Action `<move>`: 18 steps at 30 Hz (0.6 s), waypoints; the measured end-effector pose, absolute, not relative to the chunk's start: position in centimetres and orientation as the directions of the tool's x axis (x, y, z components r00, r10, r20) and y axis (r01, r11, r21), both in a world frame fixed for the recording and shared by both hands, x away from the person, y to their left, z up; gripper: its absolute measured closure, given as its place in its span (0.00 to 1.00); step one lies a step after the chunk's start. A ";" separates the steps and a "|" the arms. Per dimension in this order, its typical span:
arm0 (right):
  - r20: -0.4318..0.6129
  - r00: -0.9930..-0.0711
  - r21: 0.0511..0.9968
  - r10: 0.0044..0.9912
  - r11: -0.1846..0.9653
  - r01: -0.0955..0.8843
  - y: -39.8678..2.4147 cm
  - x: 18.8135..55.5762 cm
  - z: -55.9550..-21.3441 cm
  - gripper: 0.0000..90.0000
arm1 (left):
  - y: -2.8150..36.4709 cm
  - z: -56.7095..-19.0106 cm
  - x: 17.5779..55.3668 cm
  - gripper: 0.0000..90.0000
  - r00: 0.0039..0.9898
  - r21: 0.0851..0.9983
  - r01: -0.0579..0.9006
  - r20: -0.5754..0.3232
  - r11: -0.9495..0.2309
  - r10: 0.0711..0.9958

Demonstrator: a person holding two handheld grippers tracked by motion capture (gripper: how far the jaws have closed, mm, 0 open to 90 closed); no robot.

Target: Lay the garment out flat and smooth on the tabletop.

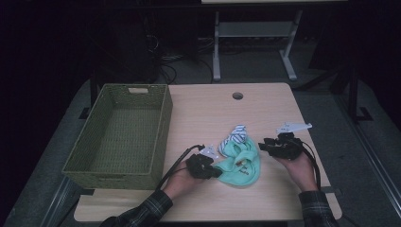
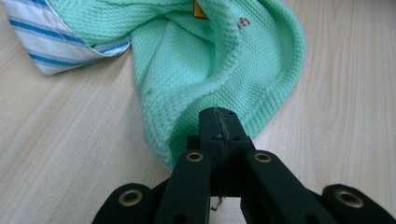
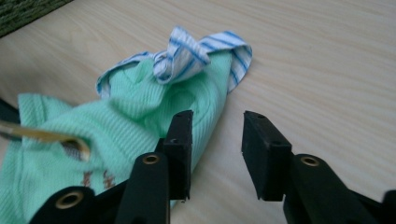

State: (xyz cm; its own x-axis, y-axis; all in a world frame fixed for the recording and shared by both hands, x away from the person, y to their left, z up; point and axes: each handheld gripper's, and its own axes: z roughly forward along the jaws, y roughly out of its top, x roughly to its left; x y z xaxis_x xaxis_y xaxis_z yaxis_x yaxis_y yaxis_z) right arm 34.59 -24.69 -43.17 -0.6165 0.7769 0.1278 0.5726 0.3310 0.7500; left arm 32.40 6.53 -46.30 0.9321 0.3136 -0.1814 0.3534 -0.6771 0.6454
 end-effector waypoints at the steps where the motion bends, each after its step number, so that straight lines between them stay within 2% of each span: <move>1: 0.128 -0.619 0.754 0.775 0.330 0.568 -24.6 34.9 -43.1 0.71 | 6.5 -46.3 32.4 1.00 0.932 0.645 0.354 -0.182 -0.677 0.314; 18: 0.141 -0.628 0.729 0.765 0.349 0.589 -22.2 39.3 -42.9 0.76 | 6.5 -46.3 32.5 1.00 0.935 0.642 0.345 -0.175 -0.685 0.308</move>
State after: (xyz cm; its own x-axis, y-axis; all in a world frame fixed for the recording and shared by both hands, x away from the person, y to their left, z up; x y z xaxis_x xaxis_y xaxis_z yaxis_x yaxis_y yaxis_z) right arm 39.32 -22.16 -42.88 -0.6282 0.7653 0.1406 0.5885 0.3491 0.7292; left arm 32.46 6.54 -46.26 0.9353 0.3075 -0.1748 0.3451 -0.6850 0.6416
